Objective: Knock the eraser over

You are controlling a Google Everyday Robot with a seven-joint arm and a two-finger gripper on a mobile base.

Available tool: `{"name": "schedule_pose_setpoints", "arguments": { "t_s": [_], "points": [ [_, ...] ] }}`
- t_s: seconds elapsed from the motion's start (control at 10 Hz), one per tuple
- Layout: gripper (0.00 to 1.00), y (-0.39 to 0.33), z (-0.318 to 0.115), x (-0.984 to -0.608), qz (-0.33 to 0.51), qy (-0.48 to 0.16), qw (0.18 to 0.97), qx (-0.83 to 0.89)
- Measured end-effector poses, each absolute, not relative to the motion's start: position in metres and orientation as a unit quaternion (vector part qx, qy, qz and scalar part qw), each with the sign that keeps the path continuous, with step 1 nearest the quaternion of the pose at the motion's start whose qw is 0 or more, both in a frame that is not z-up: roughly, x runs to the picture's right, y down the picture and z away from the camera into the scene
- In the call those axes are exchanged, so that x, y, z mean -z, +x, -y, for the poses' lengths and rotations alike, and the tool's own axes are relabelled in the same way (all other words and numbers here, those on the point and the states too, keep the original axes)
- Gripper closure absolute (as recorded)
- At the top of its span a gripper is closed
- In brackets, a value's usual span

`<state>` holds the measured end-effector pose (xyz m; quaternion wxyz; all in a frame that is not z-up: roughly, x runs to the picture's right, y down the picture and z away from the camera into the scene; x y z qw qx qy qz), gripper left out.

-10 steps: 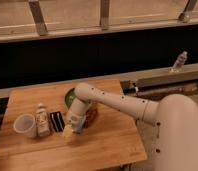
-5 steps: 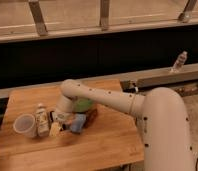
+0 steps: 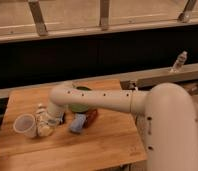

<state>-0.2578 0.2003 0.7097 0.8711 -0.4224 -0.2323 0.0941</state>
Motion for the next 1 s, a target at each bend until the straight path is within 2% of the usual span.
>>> {"name": "schedule_pose_setpoints", "arguments": {
  "t_s": [0.5,0.8,0.9,1.0],
  "points": [
    [1.00,-0.184,-0.111,-0.733,0.198,-0.283,0.916,-0.204],
    [1.00,-0.100,-0.057,-0.733,0.163,-0.202,0.913,-0.315],
    [0.97,-0.080,-0.047,-0.731,0.154,-0.184,0.909,-0.340],
    [0.89,-0.071,-0.042,-0.730,0.150,-0.174,0.908,-0.351]
  ]
}}
